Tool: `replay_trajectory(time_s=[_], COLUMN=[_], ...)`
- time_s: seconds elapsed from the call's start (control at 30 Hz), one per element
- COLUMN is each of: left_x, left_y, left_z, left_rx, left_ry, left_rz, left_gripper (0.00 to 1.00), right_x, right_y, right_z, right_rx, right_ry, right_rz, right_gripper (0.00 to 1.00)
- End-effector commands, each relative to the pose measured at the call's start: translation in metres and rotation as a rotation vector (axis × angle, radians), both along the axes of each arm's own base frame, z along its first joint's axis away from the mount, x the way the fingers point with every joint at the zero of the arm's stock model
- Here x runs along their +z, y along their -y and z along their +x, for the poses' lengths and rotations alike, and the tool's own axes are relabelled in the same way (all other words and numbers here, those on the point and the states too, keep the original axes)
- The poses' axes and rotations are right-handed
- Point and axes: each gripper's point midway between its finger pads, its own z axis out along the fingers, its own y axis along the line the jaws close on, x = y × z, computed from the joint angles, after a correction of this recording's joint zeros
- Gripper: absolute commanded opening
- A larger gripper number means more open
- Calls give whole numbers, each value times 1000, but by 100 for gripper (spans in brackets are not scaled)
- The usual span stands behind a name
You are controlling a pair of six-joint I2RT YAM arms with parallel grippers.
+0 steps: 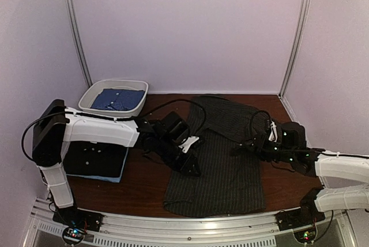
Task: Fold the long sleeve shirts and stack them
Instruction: Place the sleeve of the 1/3-folded shirt.
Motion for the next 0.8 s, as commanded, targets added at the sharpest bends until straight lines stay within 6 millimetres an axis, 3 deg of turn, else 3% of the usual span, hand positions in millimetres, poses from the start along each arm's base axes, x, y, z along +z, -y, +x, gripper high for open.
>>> replay_trajectory(time_s=[0.0,0.27,0.47,0.6,0.77], left_x=[2,5,5,6,2], left_y=[2,5,11,13,10], left_z=[9,18,23,26,27], left_rx=[35,46,50,57,67], left_ry=[15,22,17,16,8], left_rz=[-35,-58,-76,-80,-78], left_gripper=[36,36,36,36,36], right_x=[16,35,37,10,-27], right_y=[13,28,38,40,32], right_z=[-2,-13,-3,-1,-14], right_rx=[-13,-24,-42,1,82], right_ry=[65,100,114,38,-47], right_rz=[-117,-266,-423,-545,-634], right_gripper=[53,62,69,70,68])
